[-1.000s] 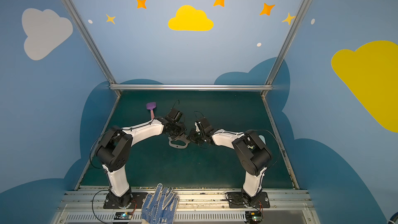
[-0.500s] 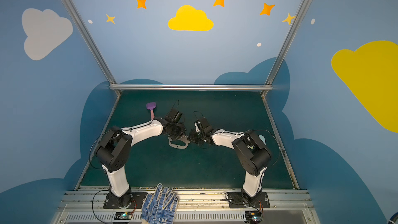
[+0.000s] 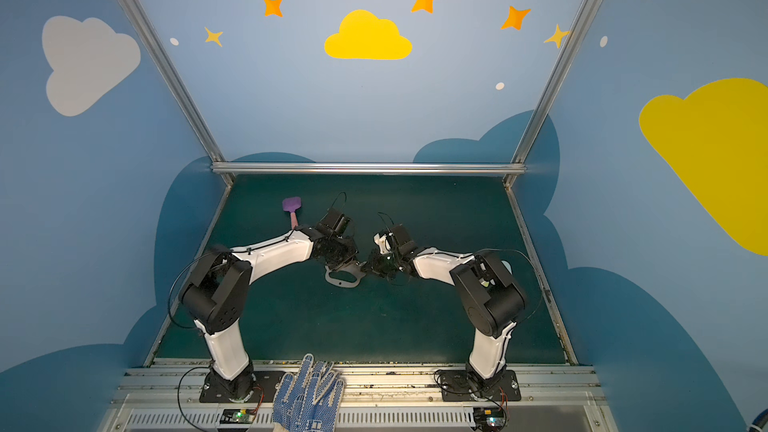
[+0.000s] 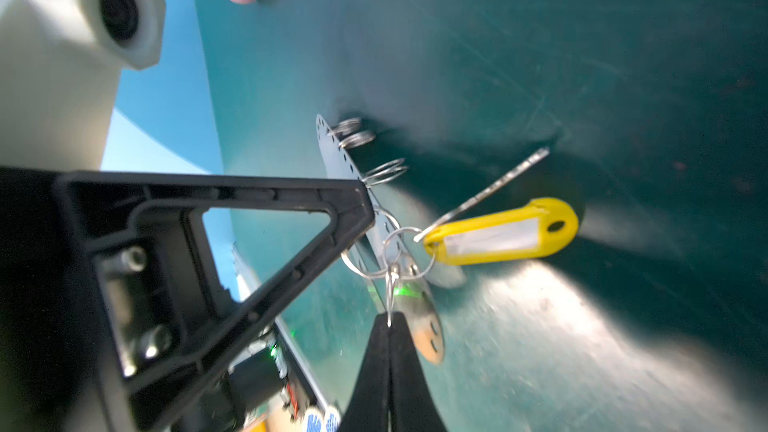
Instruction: Put the keys on the keyring
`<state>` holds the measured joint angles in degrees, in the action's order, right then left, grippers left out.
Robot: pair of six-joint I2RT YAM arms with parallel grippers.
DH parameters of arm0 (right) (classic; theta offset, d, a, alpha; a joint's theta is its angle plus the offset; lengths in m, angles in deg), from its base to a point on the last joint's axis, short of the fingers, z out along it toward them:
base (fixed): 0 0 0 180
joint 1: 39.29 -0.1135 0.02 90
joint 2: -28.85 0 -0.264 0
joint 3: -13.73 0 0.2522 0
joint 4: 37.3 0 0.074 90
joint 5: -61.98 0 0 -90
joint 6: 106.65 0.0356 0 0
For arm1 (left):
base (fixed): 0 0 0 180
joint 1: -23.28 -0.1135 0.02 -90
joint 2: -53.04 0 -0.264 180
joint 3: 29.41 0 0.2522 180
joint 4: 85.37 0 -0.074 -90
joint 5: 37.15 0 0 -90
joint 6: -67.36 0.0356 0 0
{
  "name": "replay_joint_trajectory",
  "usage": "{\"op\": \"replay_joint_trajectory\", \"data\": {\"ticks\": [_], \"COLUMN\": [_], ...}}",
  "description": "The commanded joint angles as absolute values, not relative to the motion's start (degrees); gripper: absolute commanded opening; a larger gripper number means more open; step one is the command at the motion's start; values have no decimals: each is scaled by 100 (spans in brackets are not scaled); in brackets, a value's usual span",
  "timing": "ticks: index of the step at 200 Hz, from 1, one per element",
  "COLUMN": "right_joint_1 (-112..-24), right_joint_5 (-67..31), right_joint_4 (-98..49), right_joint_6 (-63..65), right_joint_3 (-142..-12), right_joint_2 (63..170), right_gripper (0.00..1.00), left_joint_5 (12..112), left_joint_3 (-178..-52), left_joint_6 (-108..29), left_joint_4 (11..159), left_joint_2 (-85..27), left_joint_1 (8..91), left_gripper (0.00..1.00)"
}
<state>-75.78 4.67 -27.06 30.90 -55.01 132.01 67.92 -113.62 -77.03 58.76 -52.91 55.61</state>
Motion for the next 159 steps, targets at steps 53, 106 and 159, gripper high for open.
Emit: {"op": "replay_joint_trajectory", "data": {"ticks": [53,106,159], "right_joint_1": [-7269,-7365,-7421], "right_joint_5": [2270,2573,2684], "right_joint_4": [-2375,-2179,-1893], "right_joint_6": [2541,2327,2090], "right_joint_3": [-5562,-5757,-5906], "right_joint_2": [13323,13569,13727], "right_gripper": [0,0,0], "left_joint_5": [6862,7083,7163], "left_joint_3": [-11409,-11692,-11818], "left_joint_6": [-7207,-6960,-6870], "left_joint_4": [5690,5827,5800], "left_joint_2": [-5168,-5229,-5322], "left_joint_1": [5592,5759,5849], "left_gripper": [4,4,4]}}
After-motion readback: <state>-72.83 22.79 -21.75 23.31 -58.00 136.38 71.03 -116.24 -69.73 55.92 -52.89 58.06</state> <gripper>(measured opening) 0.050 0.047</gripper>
